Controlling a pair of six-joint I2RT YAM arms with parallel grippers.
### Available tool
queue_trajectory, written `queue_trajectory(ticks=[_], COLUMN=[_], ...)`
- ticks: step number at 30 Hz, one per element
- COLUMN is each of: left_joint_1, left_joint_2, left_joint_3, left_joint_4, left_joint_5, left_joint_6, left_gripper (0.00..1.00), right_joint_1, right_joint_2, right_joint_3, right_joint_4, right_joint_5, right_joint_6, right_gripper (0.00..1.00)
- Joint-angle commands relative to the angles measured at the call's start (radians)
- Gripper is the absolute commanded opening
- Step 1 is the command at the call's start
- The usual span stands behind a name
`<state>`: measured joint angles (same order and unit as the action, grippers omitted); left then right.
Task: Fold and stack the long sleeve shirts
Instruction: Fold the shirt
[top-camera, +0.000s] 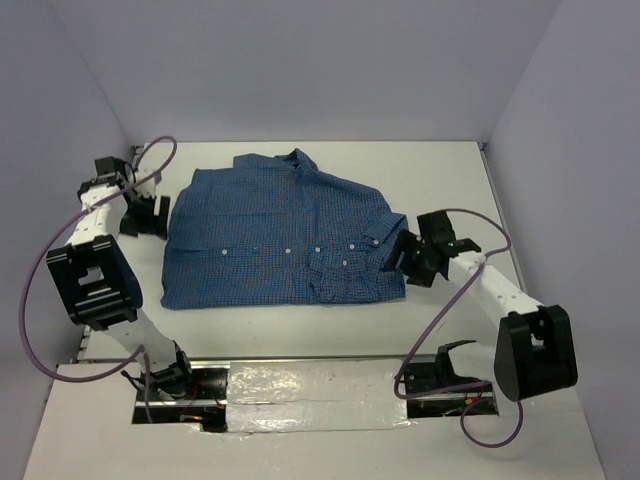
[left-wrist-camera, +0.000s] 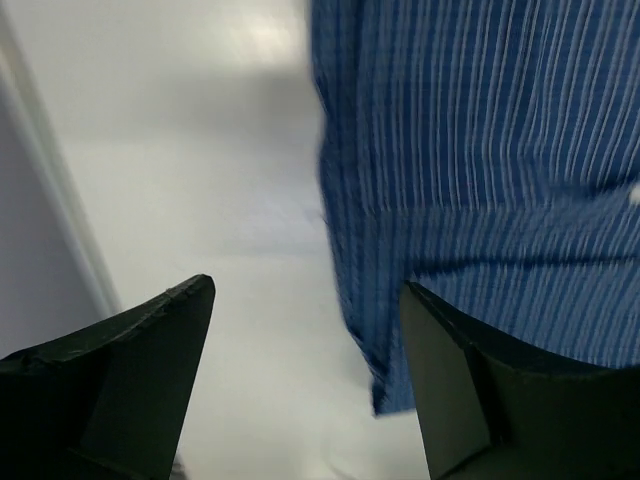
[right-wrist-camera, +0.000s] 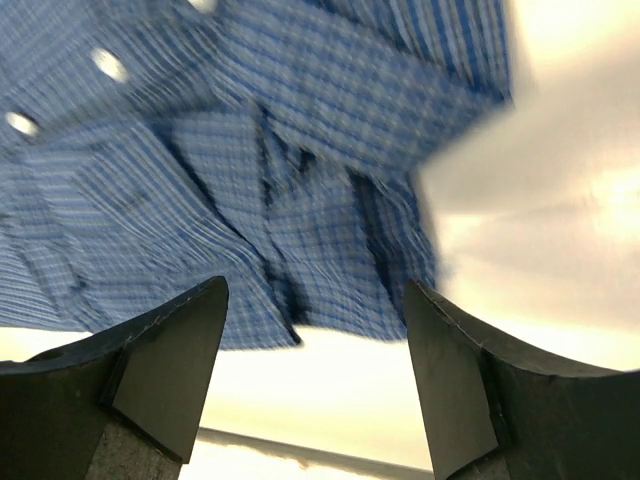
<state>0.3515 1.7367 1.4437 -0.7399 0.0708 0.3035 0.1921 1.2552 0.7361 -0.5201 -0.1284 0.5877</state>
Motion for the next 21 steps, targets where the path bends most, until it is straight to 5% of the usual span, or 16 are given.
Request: queue_trajectory(ticks=[1, 13, 16, 17, 19, 21], left_joint_1=[0.026, 0.037, 0.037, 0.037, 0.038, 0.038], left_joint_2=[-0.032, -0.045, -0.043, -0.04, -0.043, -0.06], left_joint_3=[-0.174, -0.41, -0.445, -0.45, -0.456, -0.459], left_joint_4=[-0.075, 0.002, 0.019, 0.011, -0.009, -0.015], left_joint_5=[0.086, 0.046, 0.079, 0.113, 0.158, 0.193], left_joint_6=[-0.046, 0.003, 0.009, 0.02, 0.045, 0.072], left_gripper=[0.87, 0.83, 0.61, 0.44, 0.33, 0.03], right_joint_1=[-0.003, -0.014, -0.014, -0.016, -0.014, -0.014], right_joint_2=[-0.071, 0.085, 0.085, 0.087, 0.076, 0.049], right_joint_3=[-0.053, -0.136, -0.159, -0.161, -0.17, -0.178], right_joint_4=[0.02, 0.134, 0.158, 0.157, 0.154, 0.135], right_joint_5=[-0.002, -0.04, -0.039, -0.045, -0.063, -0.071], right_joint_6=[0.044, 0.023, 0.023, 0.024, 0.026, 0.023], right_gripper=[0.78, 0.75, 0.63, 0.54, 0.47, 0.33])
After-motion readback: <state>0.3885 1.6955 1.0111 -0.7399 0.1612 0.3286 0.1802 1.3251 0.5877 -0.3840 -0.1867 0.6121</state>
